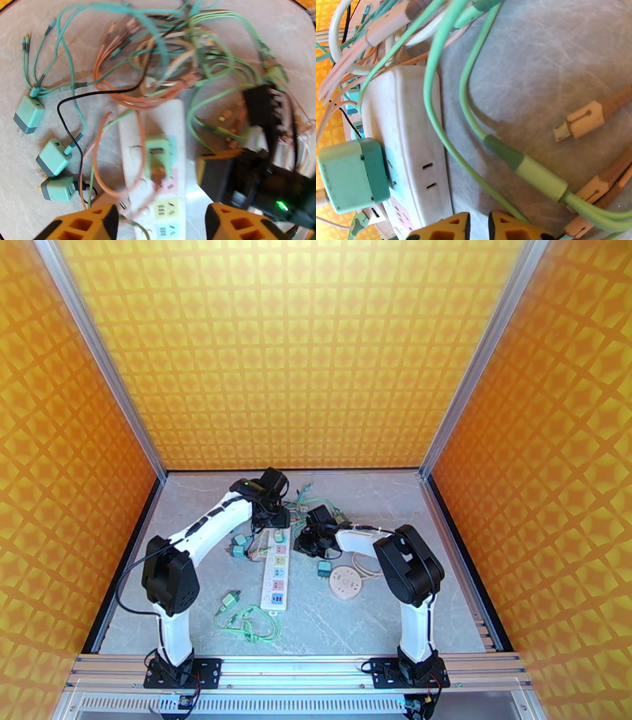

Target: Pull the plug off the socket

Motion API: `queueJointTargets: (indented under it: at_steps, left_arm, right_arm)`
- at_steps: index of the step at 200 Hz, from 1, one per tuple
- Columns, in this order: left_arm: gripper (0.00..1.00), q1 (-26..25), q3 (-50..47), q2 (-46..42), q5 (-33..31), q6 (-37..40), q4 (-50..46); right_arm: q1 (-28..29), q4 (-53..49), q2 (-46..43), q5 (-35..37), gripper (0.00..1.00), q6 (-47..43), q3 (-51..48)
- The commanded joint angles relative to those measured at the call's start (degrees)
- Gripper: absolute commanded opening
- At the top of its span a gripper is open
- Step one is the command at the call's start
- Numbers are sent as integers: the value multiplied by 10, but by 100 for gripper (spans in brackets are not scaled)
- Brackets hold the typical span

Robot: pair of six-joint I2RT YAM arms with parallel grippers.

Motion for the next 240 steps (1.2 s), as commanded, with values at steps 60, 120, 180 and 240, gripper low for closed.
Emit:
queueJointTargets:
  at_steps: [60, 120, 180, 240]
  left_arm:
    - [52, 10, 1, 51, 36, -26, -45]
    - [54, 10, 7, 45, -14, -55, -96]
    - [45, 3, -31, 26, 15, -44, -46]
    - [42, 3, 11, 65, 24, -31, 0]
  right_arm:
    - [-1, -20, -1, 15, 21, -8, -12]
    - [-1, -20, -3, 14, 21, -9, -14]
    - [-1, -18, 0, 11, 21, -9, -10]
    - [-1, -29, 0, 13, 21, -16, -5]
